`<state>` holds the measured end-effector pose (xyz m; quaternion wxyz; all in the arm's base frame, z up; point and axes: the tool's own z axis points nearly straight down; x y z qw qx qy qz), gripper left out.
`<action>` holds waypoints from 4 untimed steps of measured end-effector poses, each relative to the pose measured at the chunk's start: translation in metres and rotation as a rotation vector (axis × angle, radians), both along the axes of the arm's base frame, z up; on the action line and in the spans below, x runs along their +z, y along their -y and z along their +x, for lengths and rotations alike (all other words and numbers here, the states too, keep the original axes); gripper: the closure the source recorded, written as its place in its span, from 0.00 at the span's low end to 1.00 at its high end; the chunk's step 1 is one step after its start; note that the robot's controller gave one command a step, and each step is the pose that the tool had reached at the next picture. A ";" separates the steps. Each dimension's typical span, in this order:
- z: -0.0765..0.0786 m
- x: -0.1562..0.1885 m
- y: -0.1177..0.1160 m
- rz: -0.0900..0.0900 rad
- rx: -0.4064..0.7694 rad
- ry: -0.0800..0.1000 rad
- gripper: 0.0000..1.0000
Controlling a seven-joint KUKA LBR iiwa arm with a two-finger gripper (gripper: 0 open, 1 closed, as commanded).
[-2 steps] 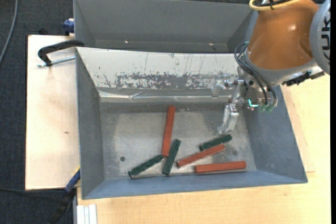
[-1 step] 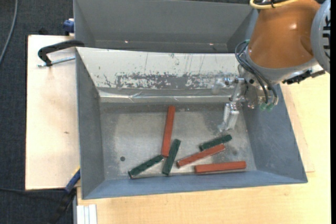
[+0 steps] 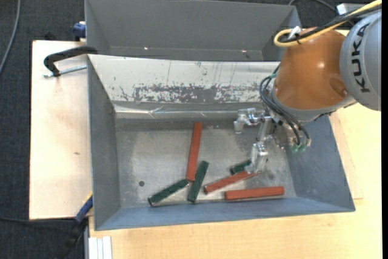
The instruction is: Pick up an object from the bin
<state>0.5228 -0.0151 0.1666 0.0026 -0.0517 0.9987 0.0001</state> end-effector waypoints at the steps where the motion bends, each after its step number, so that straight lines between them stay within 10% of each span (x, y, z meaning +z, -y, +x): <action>1: -0.020 -0.011 -0.014 -0.001 0.395 -0.005 0.00; 3: -0.015 -0.097 0.005 -0.001 0.546 -0.006 0.00; 4: -0.025 -0.095 0.019 -0.003 0.665 0.002 1.00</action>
Offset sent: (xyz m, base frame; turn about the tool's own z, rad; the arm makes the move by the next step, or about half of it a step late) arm -0.0258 0.0022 -0.0522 -0.4845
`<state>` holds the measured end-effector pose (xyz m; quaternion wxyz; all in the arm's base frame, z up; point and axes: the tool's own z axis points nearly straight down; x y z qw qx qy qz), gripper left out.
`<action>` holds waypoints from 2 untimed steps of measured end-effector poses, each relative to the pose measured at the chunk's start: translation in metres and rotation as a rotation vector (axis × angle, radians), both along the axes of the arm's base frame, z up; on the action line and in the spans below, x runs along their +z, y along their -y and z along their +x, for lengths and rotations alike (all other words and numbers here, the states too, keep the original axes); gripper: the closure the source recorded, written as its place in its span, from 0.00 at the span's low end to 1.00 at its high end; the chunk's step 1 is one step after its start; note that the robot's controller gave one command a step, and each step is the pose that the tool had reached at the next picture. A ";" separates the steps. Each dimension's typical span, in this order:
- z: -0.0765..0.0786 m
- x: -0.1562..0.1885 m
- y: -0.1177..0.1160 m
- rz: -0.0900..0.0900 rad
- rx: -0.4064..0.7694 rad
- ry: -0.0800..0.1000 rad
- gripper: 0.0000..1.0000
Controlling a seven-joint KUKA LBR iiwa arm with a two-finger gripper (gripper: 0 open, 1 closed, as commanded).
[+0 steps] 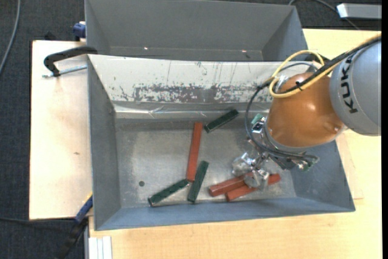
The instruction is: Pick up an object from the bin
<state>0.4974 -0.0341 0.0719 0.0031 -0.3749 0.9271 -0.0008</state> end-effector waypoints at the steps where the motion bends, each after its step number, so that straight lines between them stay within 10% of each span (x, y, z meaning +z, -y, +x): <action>1: 0.000 0.000 0.000 0.000 0.000 0.000 1.00; 2: -0.002 0.007 -0.001 0.001 0.000 -0.007 1.00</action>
Offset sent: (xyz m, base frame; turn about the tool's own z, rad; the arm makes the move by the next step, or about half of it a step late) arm -0.0001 0.0001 0.0778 0.0000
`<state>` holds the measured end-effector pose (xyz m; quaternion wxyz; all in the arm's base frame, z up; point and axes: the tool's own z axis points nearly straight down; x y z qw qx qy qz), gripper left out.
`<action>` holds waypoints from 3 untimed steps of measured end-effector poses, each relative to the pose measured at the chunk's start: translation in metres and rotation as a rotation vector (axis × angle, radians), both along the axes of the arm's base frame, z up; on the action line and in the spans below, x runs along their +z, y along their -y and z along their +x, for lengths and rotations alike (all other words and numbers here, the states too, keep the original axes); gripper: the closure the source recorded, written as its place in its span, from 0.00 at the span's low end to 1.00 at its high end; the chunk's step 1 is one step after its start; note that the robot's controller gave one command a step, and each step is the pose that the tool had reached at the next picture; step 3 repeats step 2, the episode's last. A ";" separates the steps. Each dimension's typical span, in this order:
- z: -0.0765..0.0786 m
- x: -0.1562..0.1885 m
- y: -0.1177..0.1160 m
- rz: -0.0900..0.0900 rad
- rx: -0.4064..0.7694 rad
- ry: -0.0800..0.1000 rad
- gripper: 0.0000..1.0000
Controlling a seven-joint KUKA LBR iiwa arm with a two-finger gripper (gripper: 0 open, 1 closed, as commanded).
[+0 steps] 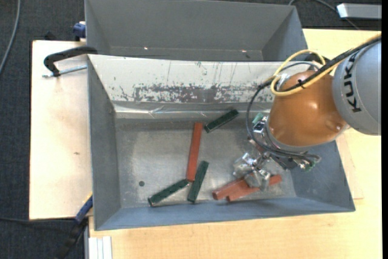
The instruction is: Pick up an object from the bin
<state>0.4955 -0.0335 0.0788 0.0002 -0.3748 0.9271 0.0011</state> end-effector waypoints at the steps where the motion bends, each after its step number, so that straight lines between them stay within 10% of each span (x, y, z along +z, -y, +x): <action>1: -0.001 0.022 -0.001 0.001 0.000 -0.005 1.00; 3: 0.001 0.046 0.000 0.000 0.000 0.004 1.00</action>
Offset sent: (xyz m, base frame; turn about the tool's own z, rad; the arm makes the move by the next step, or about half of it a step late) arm -0.0003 0.0000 0.0031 0.0000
